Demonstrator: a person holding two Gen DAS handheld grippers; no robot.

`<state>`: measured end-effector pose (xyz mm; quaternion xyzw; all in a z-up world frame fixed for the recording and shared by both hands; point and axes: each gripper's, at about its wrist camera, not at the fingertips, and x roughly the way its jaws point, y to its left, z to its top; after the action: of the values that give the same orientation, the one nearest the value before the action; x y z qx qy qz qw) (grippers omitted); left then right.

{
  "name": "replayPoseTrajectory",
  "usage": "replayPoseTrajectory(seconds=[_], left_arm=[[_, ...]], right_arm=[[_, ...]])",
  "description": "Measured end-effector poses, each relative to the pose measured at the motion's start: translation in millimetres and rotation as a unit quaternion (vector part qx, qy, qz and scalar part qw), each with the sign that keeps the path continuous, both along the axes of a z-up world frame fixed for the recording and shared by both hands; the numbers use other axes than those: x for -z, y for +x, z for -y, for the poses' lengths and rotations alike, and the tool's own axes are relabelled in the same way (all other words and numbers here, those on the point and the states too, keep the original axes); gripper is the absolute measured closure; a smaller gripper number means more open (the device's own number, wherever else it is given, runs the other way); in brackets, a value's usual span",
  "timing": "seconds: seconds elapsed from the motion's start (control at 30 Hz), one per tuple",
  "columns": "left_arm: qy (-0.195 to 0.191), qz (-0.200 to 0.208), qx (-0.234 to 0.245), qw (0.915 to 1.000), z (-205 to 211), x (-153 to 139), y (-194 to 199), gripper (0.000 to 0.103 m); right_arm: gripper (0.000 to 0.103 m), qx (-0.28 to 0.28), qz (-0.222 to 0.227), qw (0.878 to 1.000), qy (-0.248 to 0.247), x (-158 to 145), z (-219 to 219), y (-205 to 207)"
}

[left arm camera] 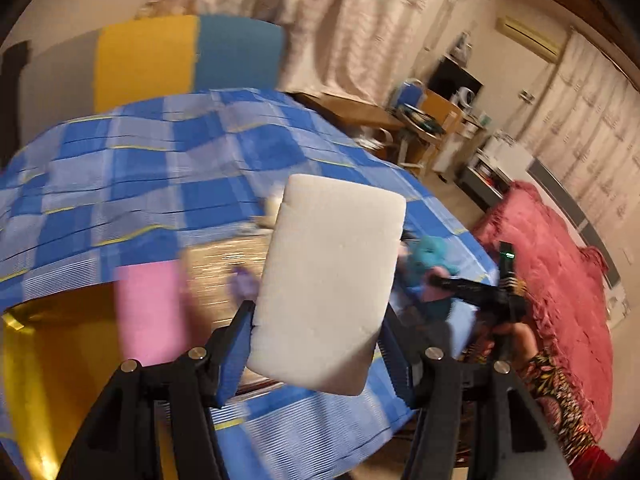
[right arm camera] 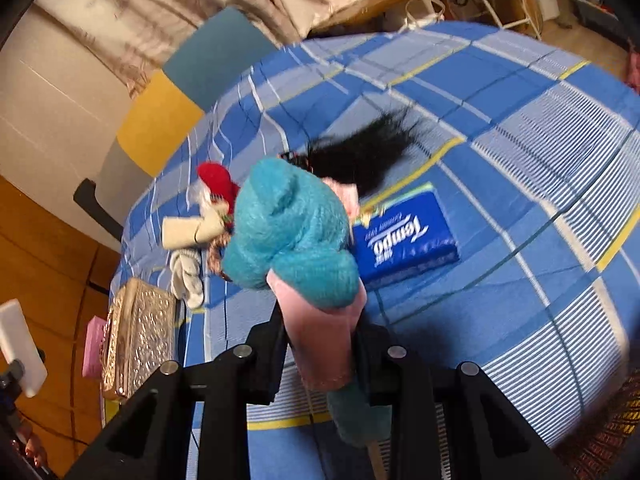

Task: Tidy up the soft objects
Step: 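Grasp the white sponge with the left tool while the right tool holds the bear, then carry the sponge to the gold tray and release it with the left tool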

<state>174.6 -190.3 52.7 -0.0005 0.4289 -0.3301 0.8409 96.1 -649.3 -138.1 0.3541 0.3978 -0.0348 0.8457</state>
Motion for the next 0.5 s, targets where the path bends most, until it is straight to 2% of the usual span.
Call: replayPoseTrajectory(seconds=[0.17,0.3,0.37,0.5], left_arm=[[0.029,-0.018,-0.079,0.9963,-91.8,22.8,31.4,0.043],[0.058,-0.064,-0.132,0.9875,-159.7,67.5,63.7,0.043],[0.067,-0.086,-0.151,0.9825,-186.7,87.9,74.8,0.043],[0.114,-0.113,-0.179,0.9706,-227.3,128.5,96.3,0.043]], right_arm=[[0.074,0.014,-0.001,1.000,0.008,-2.8,-10.0,-4.7],[0.074,0.015,0.027,0.999,0.019,-17.7,-32.5,-16.3],[0.074,0.007,0.049,0.999,0.022,-32.6,-50.2,-22.6],[0.074,-0.029,0.090,0.995,0.029,-72.1,-101.0,-33.6]])
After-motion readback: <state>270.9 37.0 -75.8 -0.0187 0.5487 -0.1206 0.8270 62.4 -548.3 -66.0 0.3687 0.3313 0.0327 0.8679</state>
